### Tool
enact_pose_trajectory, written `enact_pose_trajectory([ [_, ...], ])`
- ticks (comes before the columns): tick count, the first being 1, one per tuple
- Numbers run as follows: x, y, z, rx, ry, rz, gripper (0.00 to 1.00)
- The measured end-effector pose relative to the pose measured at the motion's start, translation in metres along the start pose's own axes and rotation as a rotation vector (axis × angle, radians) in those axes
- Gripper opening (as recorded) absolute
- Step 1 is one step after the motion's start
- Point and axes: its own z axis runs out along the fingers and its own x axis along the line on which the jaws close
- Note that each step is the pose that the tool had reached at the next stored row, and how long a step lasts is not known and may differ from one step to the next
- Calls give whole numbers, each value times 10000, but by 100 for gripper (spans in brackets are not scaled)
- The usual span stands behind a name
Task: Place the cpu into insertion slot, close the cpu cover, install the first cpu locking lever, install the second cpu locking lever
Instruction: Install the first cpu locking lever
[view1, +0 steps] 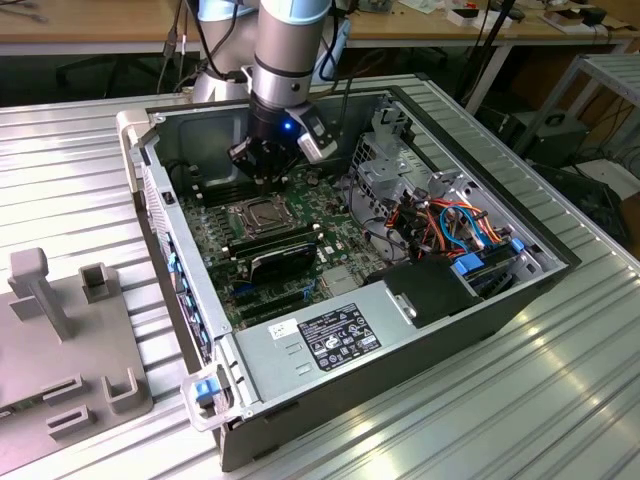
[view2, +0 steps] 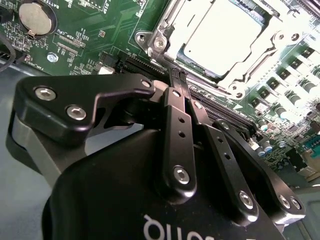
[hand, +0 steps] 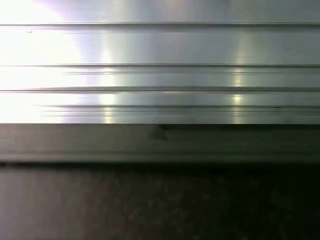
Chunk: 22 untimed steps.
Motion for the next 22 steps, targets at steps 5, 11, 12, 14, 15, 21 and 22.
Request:
enact_pose_trajectory([
  [5, -3, -6, 21, 3, 2, 0, 11],
  [11, -7, -25, 26, 0, 0, -1, 11],
  [12, -7, -29, 26, -1, 0, -1, 11],
  [14, -7, -34, 29, -1, 0, 0, 11],
  [15, -7, -36, 32, 2, 1, 0, 11],
  [21, -14, -34, 83, 4, 2, 0, 11],
  [22, -15, -19, 81, 14, 3, -1, 11],
])
